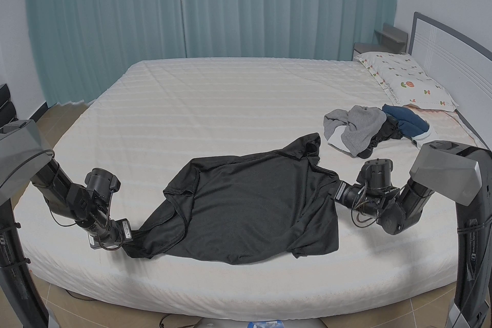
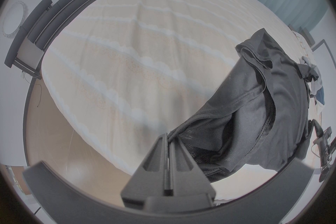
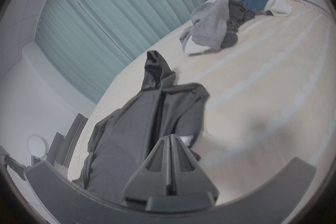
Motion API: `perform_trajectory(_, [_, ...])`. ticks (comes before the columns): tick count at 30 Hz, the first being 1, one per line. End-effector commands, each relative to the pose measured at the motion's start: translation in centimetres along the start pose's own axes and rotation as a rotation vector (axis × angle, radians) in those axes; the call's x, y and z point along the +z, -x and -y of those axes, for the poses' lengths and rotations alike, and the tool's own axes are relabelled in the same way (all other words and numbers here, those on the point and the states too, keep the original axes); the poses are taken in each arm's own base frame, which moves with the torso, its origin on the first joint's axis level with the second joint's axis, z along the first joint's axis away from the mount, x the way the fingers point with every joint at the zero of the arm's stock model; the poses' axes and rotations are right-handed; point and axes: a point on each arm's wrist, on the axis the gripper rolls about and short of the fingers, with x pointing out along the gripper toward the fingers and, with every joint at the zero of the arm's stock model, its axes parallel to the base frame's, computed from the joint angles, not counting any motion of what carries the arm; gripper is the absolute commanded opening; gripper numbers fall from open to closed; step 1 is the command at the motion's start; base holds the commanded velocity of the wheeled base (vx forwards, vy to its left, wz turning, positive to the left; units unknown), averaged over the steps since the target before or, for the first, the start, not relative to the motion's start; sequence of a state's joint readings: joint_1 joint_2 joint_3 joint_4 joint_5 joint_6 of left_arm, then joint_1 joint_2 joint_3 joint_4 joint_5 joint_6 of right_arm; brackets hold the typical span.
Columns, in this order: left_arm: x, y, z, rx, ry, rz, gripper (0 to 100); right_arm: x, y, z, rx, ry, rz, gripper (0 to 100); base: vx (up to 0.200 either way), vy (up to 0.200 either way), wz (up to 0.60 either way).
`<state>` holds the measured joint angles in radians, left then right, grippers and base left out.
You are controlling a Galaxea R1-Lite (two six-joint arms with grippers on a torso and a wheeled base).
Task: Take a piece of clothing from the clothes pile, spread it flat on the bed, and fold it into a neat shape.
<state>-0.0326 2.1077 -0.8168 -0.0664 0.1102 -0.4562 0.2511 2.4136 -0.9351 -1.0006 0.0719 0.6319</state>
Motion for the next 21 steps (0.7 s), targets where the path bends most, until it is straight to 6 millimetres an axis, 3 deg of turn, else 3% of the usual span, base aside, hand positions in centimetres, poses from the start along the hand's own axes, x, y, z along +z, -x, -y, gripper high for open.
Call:
perform_trajectory(1, [0.1,-0.8,0.0,0.011,0.005,-0.014,0,3.0,-1.9,-1.7,0.014,0.004,0.077,0,0.0,0.0,0.0])
perform_trajectory(3, [0.0,-0.9,0.0,0.011,0.004,-0.015,0,3.2,-2.3,-1.9,0.016,0.005,0.088,0,0.0,0.0,0.0])
perform_trajectory(10, [0.2,-1.4,0.1,0.005,0.009,0.002,0,2.5,-6.5,-1.3,-0.018,0.01,0.166,0,0.0,0.0,0.0])
perform_trajectory(15, [0.2,-1.6,0.1,0.005,0.01,-0.001,0,1.8,-7.8,-0.6,-0.036,0.015,0.175,0,0.0,0.0,0.0])
perform_trajectory(16, [0.3,-1.6,0.1,0.004,0.01,0.0,0,1.8,-7.8,-0.5,-0.037,0.016,0.173,100,0.0,0.0,0.0])
perform_trajectory(21, [0.2,-1.7,0.1,0.006,0.008,-0.004,0,1.9,-8.3,-0.3,-0.029,0.025,0.204,100,0.0,0.0,0.0])
